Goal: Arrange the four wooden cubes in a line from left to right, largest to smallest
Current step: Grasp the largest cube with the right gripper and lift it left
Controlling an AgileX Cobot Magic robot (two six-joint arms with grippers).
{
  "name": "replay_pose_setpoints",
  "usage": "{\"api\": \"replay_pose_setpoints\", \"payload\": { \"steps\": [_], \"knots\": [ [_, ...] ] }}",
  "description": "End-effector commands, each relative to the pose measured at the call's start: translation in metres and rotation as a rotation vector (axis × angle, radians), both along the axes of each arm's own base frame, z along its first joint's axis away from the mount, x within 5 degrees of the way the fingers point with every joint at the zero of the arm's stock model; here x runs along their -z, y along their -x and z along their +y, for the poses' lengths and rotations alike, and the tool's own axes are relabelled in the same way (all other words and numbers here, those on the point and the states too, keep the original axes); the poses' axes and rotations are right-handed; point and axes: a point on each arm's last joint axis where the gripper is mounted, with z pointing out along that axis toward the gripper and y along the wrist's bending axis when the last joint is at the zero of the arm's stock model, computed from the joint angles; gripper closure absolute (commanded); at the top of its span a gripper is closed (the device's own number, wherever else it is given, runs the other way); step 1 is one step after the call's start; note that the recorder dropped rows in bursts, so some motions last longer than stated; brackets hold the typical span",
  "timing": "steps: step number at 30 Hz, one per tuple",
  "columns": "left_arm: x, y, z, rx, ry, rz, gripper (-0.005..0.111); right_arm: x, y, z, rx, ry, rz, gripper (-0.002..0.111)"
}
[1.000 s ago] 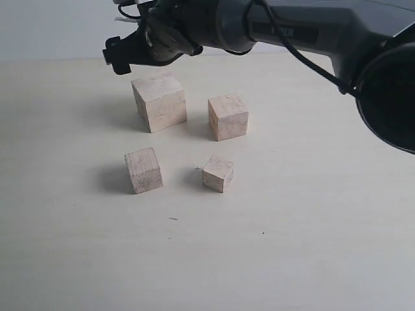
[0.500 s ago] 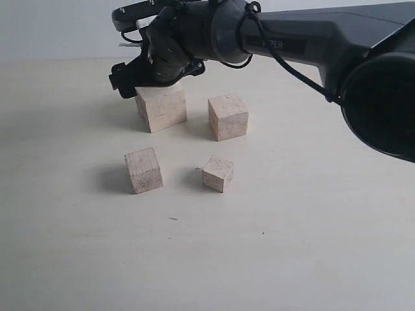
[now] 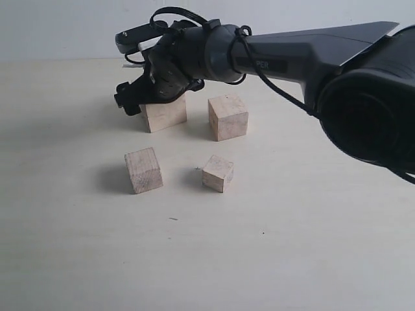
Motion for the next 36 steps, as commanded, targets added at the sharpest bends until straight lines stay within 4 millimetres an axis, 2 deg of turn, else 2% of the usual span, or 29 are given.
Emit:
{"api": "replay_pose_setpoints", "payload": {
  "steps": [1, 4, 9, 10, 17, 21, 25, 30, 32, 36],
  "knots": [
    [0.0, 0.0, 0.0, 0.005, 0.0, -0.005, 0.107, -0.002, -0.003, -0.001, 0.001, -0.005, -0.012, 0.018],
    [0.0, 0.0, 0.0, 0.005, 0.0, -0.005, 0.107, -0.007, -0.003, -0.002, -0.002, -0.008, -0.022, 0.042],
    [0.0, 0.0, 0.0, 0.005, 0.0, -0.005, 0.107, -0.026, -0.002, -0.003, -0.006, -0.02, -0.045, 0.102],
    [0.0, 0.0, 0.0, 0.005, 0.0, -0.005, 0.107, -0.033, -0.001, -0.004, -0.011, -0.025, -0.056, 0.108],
    [0.0, 0.0, 0.0, 0.005, 0.0, -0.005, 0.107, -0.083, 0.005, -0.006, -0.09, -0.07, -0.144, 0.108],
    [0.0, 0.0, 0.0, 0.005, 0.0, -0.005, 0.107, -0.099, 0.018, -0.001, -0.237, -0.102, -0.104, 0.108],
    [0.0, 0.0, 0.0, 0.005, 0.0, -0.005, 0.107, -0.099, 0.04, 0.012, -0.558, -0.14, -0.035, 0.108],
    [0.0, 0.0, 0.0, 0.005, 0.0, -0.005, 0.107, -0.089, 0.066, 0.023, -1.036, -0.173, -0.057, 0.108],
    [0.0, 0.0, 0.0, 0.005, 0.0, -0.005, 0.107, -0.084, 0.069, 0.025, -1.098, -0.193, -0.058, 0.108],
    [0.0, 0.0, 0.0, 0.005, 0.0, -0.005, 0.107, -0.072, 0.069, 0.028, -1.087, -0.213, -0.024, 0.108]
  ]
}}
